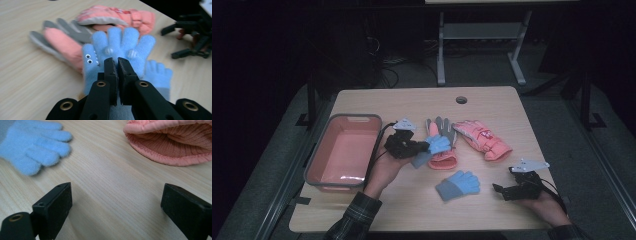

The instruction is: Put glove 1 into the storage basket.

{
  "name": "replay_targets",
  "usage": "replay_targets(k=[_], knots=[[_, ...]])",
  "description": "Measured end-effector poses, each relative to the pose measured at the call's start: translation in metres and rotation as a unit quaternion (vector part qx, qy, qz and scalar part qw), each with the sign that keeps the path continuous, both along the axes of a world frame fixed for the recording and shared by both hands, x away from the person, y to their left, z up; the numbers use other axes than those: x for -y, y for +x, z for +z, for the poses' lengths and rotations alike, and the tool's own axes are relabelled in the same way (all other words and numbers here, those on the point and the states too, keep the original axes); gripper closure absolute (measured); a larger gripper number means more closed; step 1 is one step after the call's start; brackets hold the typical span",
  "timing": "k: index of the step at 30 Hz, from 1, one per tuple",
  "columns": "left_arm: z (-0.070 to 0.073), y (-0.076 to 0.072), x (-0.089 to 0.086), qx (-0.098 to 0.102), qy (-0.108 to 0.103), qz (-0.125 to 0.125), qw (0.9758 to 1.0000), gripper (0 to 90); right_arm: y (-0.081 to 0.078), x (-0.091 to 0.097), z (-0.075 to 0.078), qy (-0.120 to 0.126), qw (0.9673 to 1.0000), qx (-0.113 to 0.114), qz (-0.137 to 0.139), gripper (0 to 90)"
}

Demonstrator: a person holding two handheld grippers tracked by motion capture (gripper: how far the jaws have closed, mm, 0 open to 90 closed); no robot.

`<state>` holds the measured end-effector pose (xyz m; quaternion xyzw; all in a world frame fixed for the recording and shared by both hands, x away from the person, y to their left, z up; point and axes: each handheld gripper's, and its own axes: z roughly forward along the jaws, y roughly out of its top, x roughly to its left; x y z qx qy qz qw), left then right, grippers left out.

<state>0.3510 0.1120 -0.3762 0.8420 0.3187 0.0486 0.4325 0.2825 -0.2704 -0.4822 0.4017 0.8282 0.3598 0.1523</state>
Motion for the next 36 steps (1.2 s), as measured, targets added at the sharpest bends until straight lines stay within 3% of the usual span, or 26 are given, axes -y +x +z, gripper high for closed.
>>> replay_targets(k=[3,6,17,26,29,31,35,36], knots=[[-0.005,-0.007,0.015,-0.010,0.000,-0.022,0.9997,86.0,0.000,0.000,0.000,0.000,1.0000,0.001,0.000,9.5],[-0.008,-0.011,0.023,-0.014,0.002,-0.029,0.9995,86.0,0.000,0.000,0.000,0.000,1.0000,0.000,0.000,9.5],[-0.033,-0.028,0.066,-0.036,0.035,-0.073,0.9961,86.0,0.000,0.000,0.000,0.000,1.0000,-0.001,-0.001,9.5],[-0.046,-0.035,0.083,-0.042,0.050,-0.082,0.9945,85.9,0.000,0.000,0.000,0.000,1.0000,0.000,0.001,9.3],[-0.052,-0.037,0.088,-0.044,0.064,-0.092,0.9927,85.8,0.000,0.000,0.000,0.000,1.0000,0.000,0.001,9.3],[-0.054,-0.039,0.090,-0.047,0.061,-0.088,0.9931,85.7,0.000,0.000,0.000,0.000,1.0000,0.000,0.001,9.4],[-0.065,-0.040,0.095,-0.053,0.083,-0.099,0.9902,85.1,0.000,0.000,0.000,0.000,1.0000,0.001,0.001,9.4],[-0.068,-0.041,0.096,-0.055,0.081,-0.097,0.9905,84.8,0.000,0.000,0.000,0.000,1.0000,0.001,0.001,9.3]])
